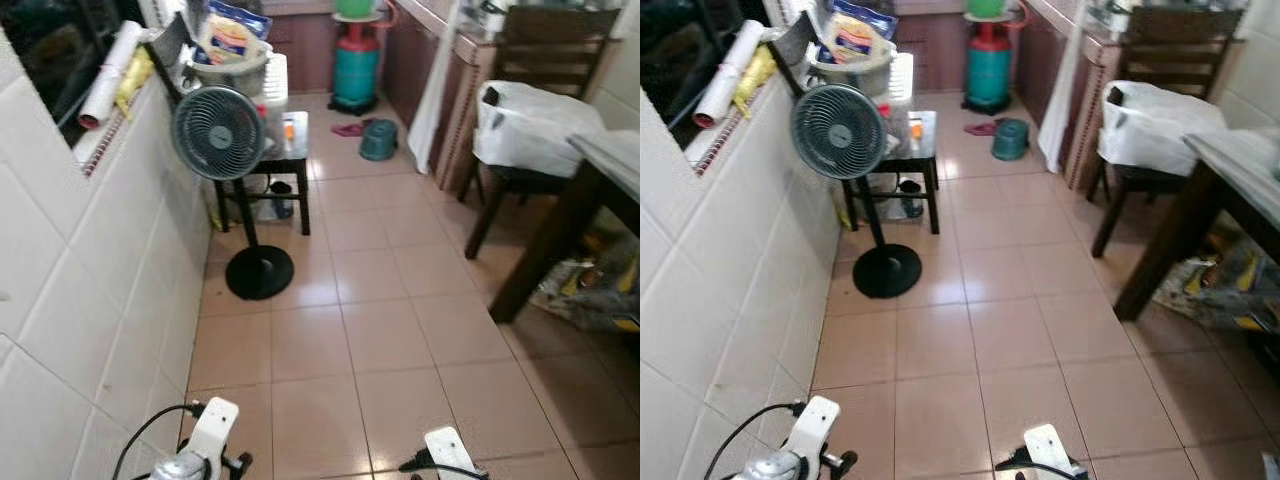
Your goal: Setting the table
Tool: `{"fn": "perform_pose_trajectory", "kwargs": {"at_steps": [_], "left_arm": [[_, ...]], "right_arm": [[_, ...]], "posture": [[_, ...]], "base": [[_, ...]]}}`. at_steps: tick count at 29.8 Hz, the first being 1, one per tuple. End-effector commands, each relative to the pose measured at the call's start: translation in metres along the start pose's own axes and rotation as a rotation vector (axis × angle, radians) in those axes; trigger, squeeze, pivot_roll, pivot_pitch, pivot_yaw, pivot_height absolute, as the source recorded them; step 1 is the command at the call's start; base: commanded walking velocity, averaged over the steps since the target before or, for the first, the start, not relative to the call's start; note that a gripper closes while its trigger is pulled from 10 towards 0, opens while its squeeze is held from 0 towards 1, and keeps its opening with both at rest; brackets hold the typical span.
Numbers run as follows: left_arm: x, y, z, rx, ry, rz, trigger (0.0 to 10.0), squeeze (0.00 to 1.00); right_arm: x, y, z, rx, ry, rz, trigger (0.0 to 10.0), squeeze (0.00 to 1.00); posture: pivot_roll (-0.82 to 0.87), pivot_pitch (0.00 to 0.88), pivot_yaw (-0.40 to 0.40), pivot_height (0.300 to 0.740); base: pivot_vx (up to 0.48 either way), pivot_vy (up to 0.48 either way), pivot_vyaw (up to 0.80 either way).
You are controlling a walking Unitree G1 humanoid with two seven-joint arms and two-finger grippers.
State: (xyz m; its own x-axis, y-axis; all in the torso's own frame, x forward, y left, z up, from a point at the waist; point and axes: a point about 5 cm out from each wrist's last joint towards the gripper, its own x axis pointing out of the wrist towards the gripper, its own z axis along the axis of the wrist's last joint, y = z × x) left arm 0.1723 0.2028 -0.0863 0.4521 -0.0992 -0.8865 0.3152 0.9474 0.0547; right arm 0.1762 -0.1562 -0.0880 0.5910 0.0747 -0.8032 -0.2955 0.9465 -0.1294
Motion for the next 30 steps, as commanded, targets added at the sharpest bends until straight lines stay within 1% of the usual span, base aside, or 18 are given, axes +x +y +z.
{"fn": "perform_pose_trajectory", "kwargs": {"at_steps": [1, 30], "left_arm": [[0.0032, -0.0066, 0.0203, 0.011, -0.058, -0.025, 10.0, 0.00], [0.0029, -0.0061, 0.0179, 0.028, -0.048, -0.027, 10.0, 0.00]], "right_arm": [[-0.0038, -0.0110, -0.0137, -0.012, 0.045, -0.022, 10.0, 0.00], [-0.0042, -0.0070, -0.0155, -0.047, 0.044, -0.006, 10.0, 0.00]], "posture": [[-0.04, 0.000, 0.038, 0.740], [-0.03, 0.000, 0.037, 0.740]], "base": [[0.420, 0.000, 0.00], [0.416, 0.000, 0.00]]}}
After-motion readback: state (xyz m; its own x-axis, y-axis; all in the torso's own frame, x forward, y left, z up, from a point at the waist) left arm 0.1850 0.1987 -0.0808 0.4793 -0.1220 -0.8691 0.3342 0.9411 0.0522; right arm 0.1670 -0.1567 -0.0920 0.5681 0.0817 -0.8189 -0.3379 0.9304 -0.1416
